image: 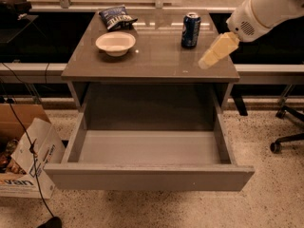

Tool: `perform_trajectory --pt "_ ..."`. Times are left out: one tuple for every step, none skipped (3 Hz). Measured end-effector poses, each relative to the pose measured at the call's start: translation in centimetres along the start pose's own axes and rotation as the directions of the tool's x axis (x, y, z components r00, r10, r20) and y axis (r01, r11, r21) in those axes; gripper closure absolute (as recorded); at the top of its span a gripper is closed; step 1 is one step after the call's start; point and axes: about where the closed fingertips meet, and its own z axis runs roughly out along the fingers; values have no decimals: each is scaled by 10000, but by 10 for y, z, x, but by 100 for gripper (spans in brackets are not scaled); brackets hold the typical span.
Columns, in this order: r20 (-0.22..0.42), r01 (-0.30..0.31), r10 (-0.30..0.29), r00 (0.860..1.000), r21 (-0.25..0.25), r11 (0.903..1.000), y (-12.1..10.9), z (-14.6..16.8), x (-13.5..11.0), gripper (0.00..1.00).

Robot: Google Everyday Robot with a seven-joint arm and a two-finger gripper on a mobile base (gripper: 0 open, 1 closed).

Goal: Place pepsi can into top drawer

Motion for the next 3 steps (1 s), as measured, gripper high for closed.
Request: perform_trajectory --pt "1573 -630 591 9858 195 9978 -20 25 -30 0" --pt "2956 -1180 1133 9486 -21 9930 -42 48 -53 0" --pt "3660 -1530 1567 9173 -392 9874 -62 76 -69 0"
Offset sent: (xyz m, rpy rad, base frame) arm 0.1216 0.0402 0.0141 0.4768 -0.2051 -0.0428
